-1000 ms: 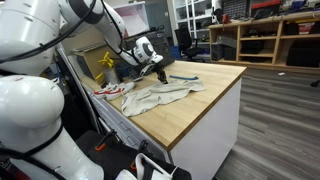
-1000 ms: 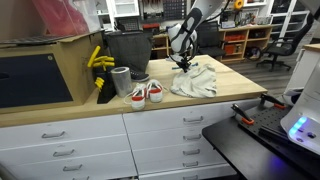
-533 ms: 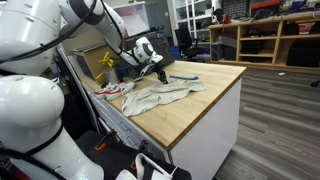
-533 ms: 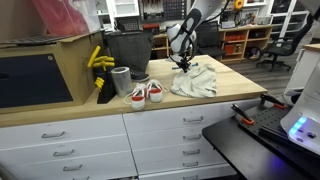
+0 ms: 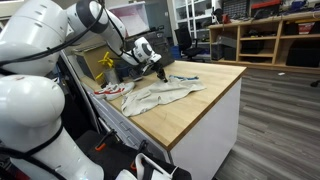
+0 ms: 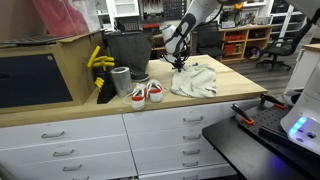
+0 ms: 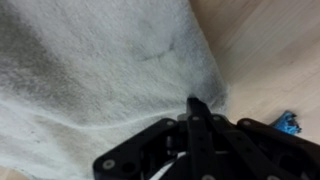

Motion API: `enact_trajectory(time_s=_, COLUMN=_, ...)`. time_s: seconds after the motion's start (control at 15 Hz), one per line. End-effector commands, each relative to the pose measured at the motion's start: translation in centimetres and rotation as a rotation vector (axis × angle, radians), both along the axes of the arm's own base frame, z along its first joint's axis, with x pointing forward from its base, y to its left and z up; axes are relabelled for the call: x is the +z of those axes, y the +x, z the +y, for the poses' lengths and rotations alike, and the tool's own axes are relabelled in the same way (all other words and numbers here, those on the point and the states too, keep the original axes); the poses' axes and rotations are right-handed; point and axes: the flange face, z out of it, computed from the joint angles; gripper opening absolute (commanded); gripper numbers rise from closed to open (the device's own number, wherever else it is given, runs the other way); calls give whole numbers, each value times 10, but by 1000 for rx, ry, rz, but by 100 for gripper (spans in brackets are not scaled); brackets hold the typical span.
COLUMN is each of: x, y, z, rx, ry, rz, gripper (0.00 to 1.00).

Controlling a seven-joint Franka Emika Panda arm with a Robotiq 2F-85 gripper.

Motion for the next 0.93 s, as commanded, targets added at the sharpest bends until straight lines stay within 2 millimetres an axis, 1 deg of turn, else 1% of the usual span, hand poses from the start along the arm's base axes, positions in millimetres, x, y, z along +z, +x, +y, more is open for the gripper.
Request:
enact_trajectory(time_s=0.0, x=-26, y=15, z=38, rx=-2, ry=11, rz=-15, gripper=0)
enact_trajectory(time_s=0.13, x=-14, y=24, z=47, rx=7, ry=10, rz=-39, gripper=0)
enact_trajectory(time_s=0.2, x=-4, y=28, z=51, rx=3, ry=12, rz=-57, gripper=0)
enact_trajectory(time_s=0.27, x=0, y=31, z=52, rx=1, ry=19, rz=-65, gripper=0)
enact_trajectory(time_s=0.33, x=9, y=33, z=53, rx=5, ry=17, rz=-70, gripper=26)
enact_trajectory(time_s=0.4, x=18, y=33, z=51, rx=8, ry=6, rz=-80, gripper=27)
enact_trajectory(time_s=0.47, x=34, y=32, z=47, rx=15, ry=1, rz=-82, gripper=34)
enact_trajectory(time_s=0.53, x=46, y=32, z=41, rx=14, ry=-2, rz=-83, gripper=40)
enact_trajectory(time_s=0.67, x=79, y=28, z=28, rx=22, ry=8, rz=-53, gripper=56)
enact_trajectory(time_s=0.87, x=128, y=12, z=7, rx=72, ry=7, rz=46, gripper=78)
